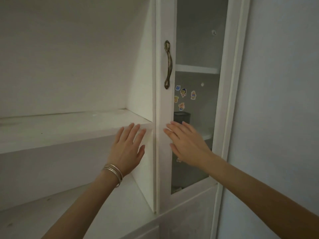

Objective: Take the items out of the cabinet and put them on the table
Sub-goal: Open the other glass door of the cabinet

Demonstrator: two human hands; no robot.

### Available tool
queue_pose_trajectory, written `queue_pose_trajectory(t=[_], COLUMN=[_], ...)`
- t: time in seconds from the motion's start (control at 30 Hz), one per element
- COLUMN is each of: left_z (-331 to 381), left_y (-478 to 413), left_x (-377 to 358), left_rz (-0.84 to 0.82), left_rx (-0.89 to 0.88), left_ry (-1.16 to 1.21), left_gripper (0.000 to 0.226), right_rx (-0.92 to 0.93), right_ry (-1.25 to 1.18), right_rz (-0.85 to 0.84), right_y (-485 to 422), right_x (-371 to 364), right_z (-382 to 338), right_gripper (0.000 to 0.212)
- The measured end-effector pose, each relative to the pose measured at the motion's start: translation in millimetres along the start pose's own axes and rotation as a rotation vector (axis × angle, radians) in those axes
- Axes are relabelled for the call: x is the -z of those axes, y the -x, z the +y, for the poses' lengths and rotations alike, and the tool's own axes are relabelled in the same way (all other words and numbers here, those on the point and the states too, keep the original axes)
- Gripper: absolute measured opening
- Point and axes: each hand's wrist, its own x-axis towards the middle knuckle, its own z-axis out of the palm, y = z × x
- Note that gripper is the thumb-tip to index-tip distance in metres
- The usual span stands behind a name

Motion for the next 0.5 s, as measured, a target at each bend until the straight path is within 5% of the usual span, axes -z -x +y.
queue_pose_trajectory(t=[0.5], left_z=[-18], left_y=[-17], left_x=[-38], left_rz=[0.129], left_rx=[-0.064], left_ry=[-0.012], left_gripper=[0.055], right_rx=[0.303], right_ry=[0.264], right_rz=[0.122], right_y=[-53], right_x=[-67], right_z=[28], right_gripper=[0.042])
